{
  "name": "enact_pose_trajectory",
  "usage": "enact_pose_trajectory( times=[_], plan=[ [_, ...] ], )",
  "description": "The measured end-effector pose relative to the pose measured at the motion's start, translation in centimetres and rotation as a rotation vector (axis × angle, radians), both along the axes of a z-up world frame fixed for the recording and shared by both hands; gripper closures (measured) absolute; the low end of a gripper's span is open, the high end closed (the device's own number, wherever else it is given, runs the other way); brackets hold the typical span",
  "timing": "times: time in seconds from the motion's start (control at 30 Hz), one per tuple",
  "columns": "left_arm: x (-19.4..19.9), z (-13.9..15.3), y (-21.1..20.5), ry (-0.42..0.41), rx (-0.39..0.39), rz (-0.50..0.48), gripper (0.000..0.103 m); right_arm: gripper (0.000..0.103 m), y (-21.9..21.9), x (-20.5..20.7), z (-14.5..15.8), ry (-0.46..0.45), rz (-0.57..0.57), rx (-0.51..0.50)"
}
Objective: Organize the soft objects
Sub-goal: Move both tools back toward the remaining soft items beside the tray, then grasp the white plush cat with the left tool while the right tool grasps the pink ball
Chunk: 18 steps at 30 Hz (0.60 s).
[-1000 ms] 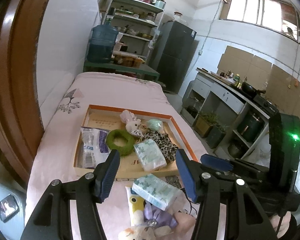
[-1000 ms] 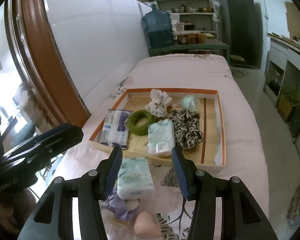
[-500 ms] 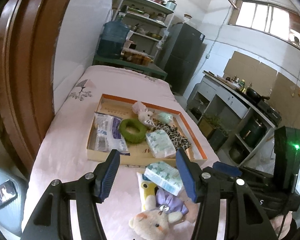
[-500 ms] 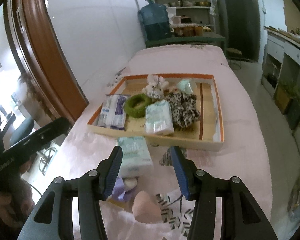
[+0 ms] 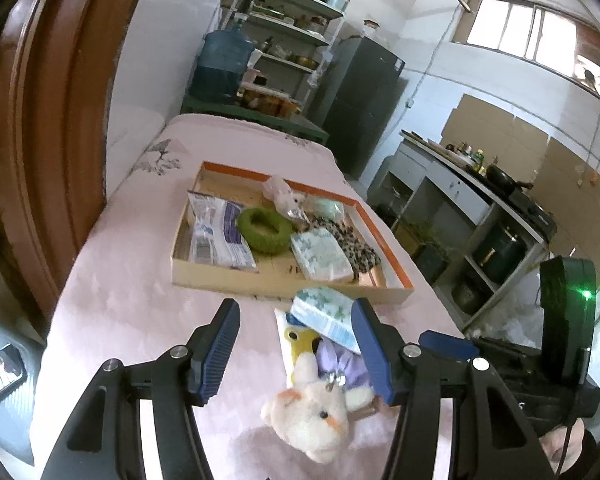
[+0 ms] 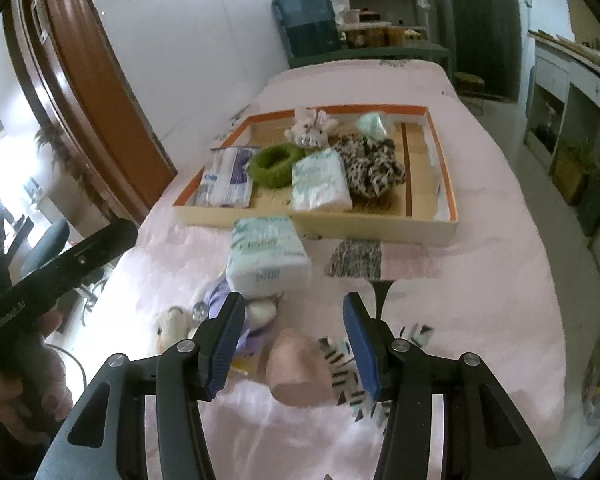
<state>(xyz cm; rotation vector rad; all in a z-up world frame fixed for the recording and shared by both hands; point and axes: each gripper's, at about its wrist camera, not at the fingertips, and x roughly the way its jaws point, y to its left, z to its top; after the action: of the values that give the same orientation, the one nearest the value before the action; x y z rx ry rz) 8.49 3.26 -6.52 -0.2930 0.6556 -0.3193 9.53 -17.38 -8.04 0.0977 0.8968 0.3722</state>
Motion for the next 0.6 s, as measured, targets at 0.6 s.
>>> enact_pose_trajectory(
  times=[0.6],
  plan=[
    [-1.7, -3.8, -1.7, 0.060, -0.025, -0.116, 0.045, 0.050, 0.3, -2.1, -2.5, 0.065, 0.009, 0.007]
  ],
)
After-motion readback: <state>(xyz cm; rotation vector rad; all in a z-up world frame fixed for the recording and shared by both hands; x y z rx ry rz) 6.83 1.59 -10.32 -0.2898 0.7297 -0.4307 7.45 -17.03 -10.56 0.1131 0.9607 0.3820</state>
